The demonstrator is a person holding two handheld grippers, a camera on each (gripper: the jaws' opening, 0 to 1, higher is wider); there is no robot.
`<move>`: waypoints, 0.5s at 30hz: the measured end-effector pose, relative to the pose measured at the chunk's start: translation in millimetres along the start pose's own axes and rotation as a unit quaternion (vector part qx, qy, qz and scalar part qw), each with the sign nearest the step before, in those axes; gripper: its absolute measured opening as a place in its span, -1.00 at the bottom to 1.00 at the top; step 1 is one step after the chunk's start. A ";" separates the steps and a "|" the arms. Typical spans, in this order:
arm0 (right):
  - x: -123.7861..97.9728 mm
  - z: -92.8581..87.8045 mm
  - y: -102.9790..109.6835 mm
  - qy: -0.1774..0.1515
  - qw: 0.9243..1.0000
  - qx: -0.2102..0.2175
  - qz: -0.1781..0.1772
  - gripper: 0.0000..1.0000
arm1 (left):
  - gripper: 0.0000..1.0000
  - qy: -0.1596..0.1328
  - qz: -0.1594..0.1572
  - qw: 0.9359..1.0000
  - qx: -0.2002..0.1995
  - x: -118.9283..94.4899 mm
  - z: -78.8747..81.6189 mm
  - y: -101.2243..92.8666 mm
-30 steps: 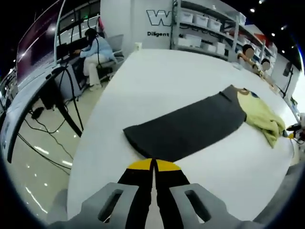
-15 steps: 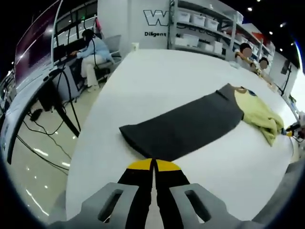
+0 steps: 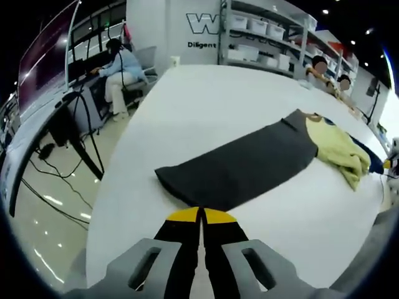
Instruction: Fold the garment on the visible template until the final outline fits inside the template.
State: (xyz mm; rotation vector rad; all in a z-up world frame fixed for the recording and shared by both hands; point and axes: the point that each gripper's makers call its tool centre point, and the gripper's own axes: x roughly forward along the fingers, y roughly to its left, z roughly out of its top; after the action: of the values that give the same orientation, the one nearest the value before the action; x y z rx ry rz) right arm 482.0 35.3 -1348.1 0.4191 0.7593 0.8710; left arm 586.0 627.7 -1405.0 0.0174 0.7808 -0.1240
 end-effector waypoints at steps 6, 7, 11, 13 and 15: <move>-20.1 51.2 -19.8 -0.154 0.985 0.082 -0.004 -1.00 | -1.00 -0.003 -0.003 1.000 0.000 0.4 2.8 -2.9; -25.3 57.9 -25.2 -0.180 0.979 0.095 -0.008 -1.00 | -1.00 -0.004 -0.004 1.000 0.000 0.6 3.1 -3.0; -53.7 75.0 -65.9 -0.289 0.940 0.175 -0.052 -1.00 | -1.00 -0.004 -0.005 1.000 0.000 0.4 3.5 -2.8; -62.8 65.6 -99.9 -0.287 0.932 0.164 -0.146 -1.00 | -1.00 -0.005 -0.004 1.000 0.001 -0.1 3.6 -2.2; -64.4 55.9 -116.4 -0.268 0.930 0.172 -0.184 -1.00 | -1.00 -0.003 -0.004 1.000 0.002 -0.2 3.1 -1.9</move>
State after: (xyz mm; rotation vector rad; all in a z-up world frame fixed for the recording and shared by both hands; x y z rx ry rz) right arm 558.3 -86.9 -1354.8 0.7617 0.4529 0.2397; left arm 587.8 625.7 -1402.6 0.0185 0.7742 -0.1336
